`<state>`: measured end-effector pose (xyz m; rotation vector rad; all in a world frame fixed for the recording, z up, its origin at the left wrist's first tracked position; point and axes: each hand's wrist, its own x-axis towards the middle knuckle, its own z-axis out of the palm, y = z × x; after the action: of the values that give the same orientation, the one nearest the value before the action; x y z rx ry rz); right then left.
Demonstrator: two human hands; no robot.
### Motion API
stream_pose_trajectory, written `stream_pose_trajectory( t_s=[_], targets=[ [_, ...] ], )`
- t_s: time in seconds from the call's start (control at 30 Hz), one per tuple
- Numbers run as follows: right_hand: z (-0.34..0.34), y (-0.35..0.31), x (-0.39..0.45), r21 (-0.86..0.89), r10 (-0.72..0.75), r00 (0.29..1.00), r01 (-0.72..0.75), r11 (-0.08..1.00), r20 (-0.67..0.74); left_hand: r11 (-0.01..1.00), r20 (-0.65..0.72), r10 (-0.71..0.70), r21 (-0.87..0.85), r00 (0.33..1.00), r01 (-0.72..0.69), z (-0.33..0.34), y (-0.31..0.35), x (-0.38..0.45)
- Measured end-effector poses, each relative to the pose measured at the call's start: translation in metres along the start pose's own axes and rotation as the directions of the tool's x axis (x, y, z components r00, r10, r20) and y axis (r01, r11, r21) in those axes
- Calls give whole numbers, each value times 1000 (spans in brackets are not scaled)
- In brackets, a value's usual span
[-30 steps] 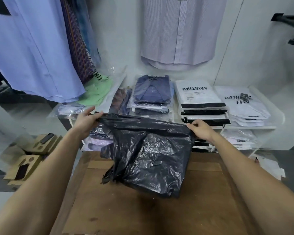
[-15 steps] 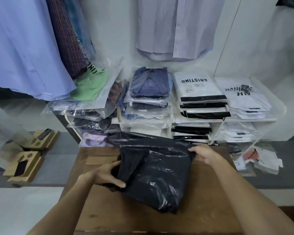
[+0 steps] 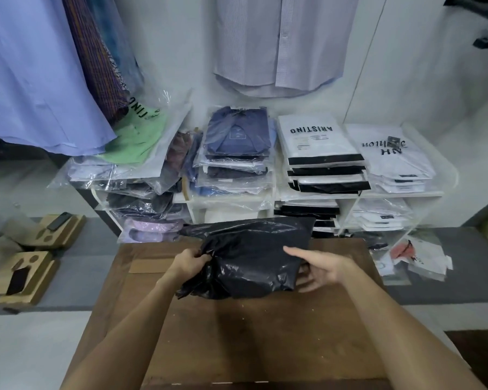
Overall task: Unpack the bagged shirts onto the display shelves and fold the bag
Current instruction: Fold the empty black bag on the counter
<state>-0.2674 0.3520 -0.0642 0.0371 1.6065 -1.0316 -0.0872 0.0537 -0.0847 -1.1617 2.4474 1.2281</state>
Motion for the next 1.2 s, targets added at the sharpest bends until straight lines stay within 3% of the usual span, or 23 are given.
stream_pose_trajectory(
  t_s=[0.17, 0.23, 0.3, 0.33, 0.4, 0.43, 0.5, 0.63, 0.7, 0.8, 0.87, 0.93, 1.0, 1.07, 1.2],
  targets=[
    [-5, -10, -23, 108, -120, 990, 111, 988, 80, 988, 47, -3, -156, 999, 10, -1, 15, -7],
    [-4, -23, -32, 47, -179, 980, 175, 983, 92, 956, 179, 89, -293, 980, -33, -9, 18, -14],
    [1, -39, -37, 19, -267, 962, 268, 963, -56, 925, 318, 228, -367, 920, -103, -19, 19, -23],
    [4, -47, -39, 87, -310, 937, 326, 941, -164, 912, 356, 293, -382, 888, -148, -24, 19, -26],
    [5, -62, -40, 201, -384, 846, 477, 856, -371, 888, 364, 407, -372, 838, -270, -32, 22, -30],
    [4, -67, -41, 181, -447, 785, 559, 809, -429, 880, 329, 439, -347, 836, -325, -35, 23, -30],
    [5, -73, -46, 60, -606, 696, 674, 736, -385, 871, 176, 453, -295, 874, -393, -41, 34, -31],
    [4, -85, -61, -206, -754, 632, 725, 657, -180, 817, -105, 370, -436, 923, -377, -68, 57, -35],
    [3, -93, -62, -355, -782, 576, 698, 622, -236, 775, -76, 363, -529, 929, -346, -87, 63, -36],
    [3, -103, -60, -344, -769, 484, 699, 627, -417, 743, 22, 421, -582, 907, -330, -109, 67, -40],
    [2, -111, -59, -256, -712, 479, 707, 660, -512, 723, -10, 427, -596, 904, -349, -116, 71, -40],
    [3, -116, -59, -163, -662, 539, 698, 697, -520, 688, -28, 414, -645, 910, -333, -117, 77, -42],
    [5, -118, -58, -329, -679, 530, 609, 721, -508, 667, -36, 417, -667, 908, -332, -116, 81, -43],
    [7, -119, -57, -496, -709, 458, 508, 704, -537, 676, -76, 407, -644, 910, -357, -114, 85, -43],
    [-6, -113, -52, -561, -724, 418, 458, 690, -548, 810, -409, 280, -384, 869, -442, -117, 74, -25]
  ],
)
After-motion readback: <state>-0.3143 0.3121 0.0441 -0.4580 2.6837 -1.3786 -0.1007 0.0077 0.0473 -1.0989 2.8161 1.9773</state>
